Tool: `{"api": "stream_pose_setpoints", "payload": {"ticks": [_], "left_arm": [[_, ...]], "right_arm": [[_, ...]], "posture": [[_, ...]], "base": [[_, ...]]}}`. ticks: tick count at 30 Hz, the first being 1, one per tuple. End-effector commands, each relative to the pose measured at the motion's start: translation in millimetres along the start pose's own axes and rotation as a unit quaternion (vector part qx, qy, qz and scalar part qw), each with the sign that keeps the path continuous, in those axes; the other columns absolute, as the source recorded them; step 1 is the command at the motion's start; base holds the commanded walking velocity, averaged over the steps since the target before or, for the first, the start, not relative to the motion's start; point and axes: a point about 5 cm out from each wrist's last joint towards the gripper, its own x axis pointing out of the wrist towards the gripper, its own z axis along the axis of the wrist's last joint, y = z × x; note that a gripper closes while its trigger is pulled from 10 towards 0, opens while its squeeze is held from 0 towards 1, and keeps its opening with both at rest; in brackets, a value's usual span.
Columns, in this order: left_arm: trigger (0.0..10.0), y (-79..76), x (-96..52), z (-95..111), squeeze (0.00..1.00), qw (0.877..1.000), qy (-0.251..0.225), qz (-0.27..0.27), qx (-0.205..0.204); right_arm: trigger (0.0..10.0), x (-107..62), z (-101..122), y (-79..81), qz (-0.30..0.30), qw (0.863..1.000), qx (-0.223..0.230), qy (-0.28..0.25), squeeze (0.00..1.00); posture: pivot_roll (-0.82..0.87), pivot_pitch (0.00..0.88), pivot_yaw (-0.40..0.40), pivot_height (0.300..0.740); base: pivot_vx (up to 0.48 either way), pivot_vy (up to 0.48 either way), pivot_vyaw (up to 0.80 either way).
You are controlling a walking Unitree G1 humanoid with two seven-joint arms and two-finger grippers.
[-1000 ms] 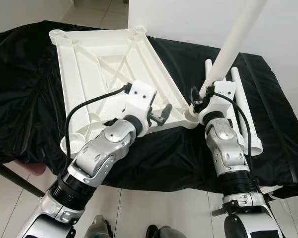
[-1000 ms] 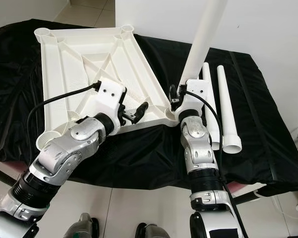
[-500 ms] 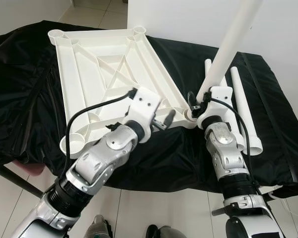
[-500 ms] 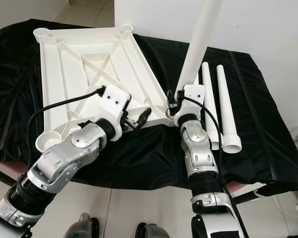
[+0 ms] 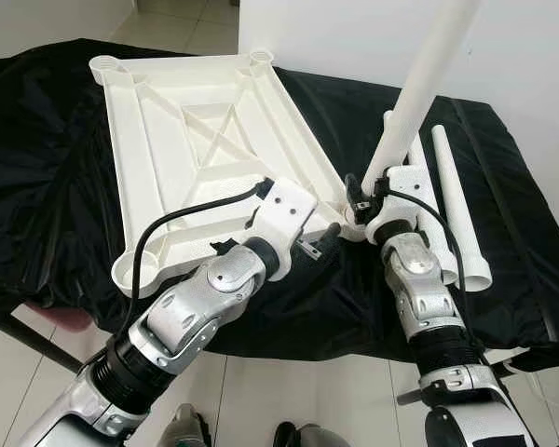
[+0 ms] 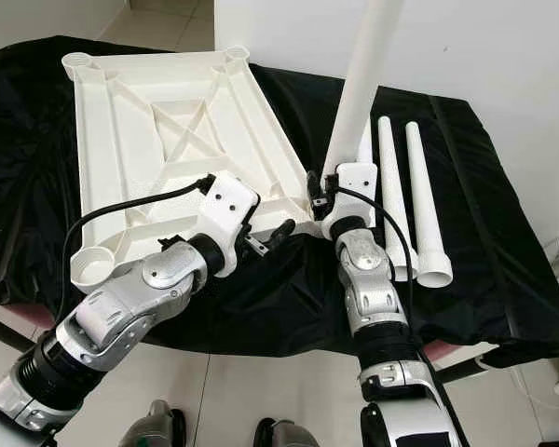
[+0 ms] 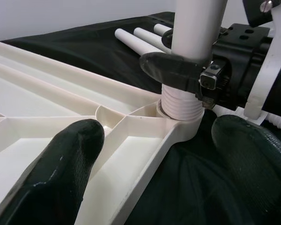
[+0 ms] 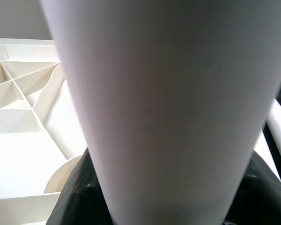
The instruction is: Building children table
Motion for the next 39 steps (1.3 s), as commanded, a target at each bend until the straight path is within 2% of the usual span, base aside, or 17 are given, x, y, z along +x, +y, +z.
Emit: {"api": "stream_pose_setpoints", "payload": {"ticks": [1,13,21,26,29,32,39], "left_arm": [[10.0,-20.5,-3.3,1,0.0,0.989,0.002,-0.15,0.004],[10.0,-21.2,-3.9,3,0.0,0.988,0.001,-0.151,0.002],[10.0,-19.9,-5.7,4,0.0,0.989,0.002,-0.149,0.001],[10.0,-20.0,-6.1,4,0.0,0.989,0.002,-0.15,0.0],[10.0,-20.3,-6.2,5,0.0,0.988,0.003,-0.152,-0.001],[10.0,-20.7,-6.0,5,0.0,0.988,0.003,-0.154,-0.001],[10.0,-21.5,-5.8,6,0.0,0.988,0.002,-0.156,-0.002]], "right_arm": [[10.0,-1.6,-9,-1.3,0.0,1.0,0.005,0.016,0.0],[10.0,3.5,-16,-3.3,-0.02,0.999,0.034,0.026,0.0],[10.0,-2.8,-24,-2.5,-0.005,0.998,0.052,0.044,0.0],[10.0,-5.9,-23,-0.1,0.021,0.998,0.039,0.038,0.0],[10.0,-9.2,-25,3.7,0.032,0.997,0.059,0.042,0.0],[10.0,-10.2,-29,-2.3,0.001,0.994,0.094,0.055,0.0],[10.0,-10.6,-33,-10.1,-0.028,0.993,0.099,0.065,0.0]], "posture": [[0.12,0.16,-0.067,0.74],[0.12,0.161,-0.068,0.74],[0.13,0.154,-0.067,0.74],[0.12,0.149,-0.064,0.74],[0.12,0.149,-0.064,0.74],[0.12,0.145,-0.062,0.74],[0.12,0.145,-0.062,0.74]], "base": [[0.0,0.0,0.0],[0.0,0.0,0.0],[0.0,0.0,0.0],[0.0,0.0,0.0],[0.0,0.0,0.0],[0.0,0.0,0.0],[0.0,0.0,0.0]]}}
